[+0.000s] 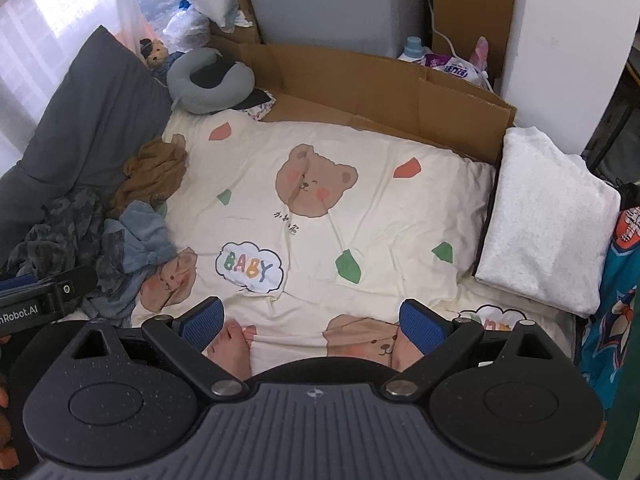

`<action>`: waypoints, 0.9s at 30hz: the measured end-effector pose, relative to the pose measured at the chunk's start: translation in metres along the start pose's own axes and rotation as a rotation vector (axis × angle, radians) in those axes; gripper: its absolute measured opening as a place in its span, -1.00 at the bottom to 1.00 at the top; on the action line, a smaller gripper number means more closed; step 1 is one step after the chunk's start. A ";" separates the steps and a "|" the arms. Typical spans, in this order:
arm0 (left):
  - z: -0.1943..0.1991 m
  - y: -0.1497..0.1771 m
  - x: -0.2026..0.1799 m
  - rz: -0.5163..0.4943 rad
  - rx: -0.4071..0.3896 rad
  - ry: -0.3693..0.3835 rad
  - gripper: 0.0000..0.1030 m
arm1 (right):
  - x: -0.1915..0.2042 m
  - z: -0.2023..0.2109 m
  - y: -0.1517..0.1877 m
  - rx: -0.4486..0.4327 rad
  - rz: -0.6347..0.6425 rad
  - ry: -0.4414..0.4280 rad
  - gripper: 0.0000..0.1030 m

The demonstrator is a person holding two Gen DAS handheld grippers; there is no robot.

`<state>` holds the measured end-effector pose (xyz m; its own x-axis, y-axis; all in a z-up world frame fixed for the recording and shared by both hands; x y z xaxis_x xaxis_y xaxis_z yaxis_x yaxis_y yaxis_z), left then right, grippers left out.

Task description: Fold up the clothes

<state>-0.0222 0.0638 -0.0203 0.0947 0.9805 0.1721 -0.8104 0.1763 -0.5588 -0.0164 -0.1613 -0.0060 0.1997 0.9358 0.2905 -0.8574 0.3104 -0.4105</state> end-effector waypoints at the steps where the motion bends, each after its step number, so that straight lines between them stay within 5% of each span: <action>1: 0.000 0.000 -0.001 -0.002 -0.004 -0.001 0.99 | 0.002 0.000 0.001 0.000 0.016 0.001 0.88; 14: -0.005 -0.001 -0.007 -0.023 -0.002 0.027 0.72 | -0.004 -0.005 0.002 0.025 -0.006 0.013 0.69; 27: -0.007 -0.002 -0.008 -0.018 0.000 0.041 0.72 | -0.010 -0.005 0.000 0.028 -0.015 0.034 0.66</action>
<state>-0.0179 0.0560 -0.0261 0.1326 0.9800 0.1485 -0.8081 0.1937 -0.5564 -0.0157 -0.1694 -0.0135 0.2282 0.9363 0.2671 -0.8670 0.3202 -0.3818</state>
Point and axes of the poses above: each gripper's, at about its wrist camera, not at the fingertips, and z roughly against the way its jaws point, x to its left, y to its underside, the point moved 2 cm from there along -z, roughly the way its jaws point, and after that the axes turned 15 degrees about -z, right-handed, at the moved point
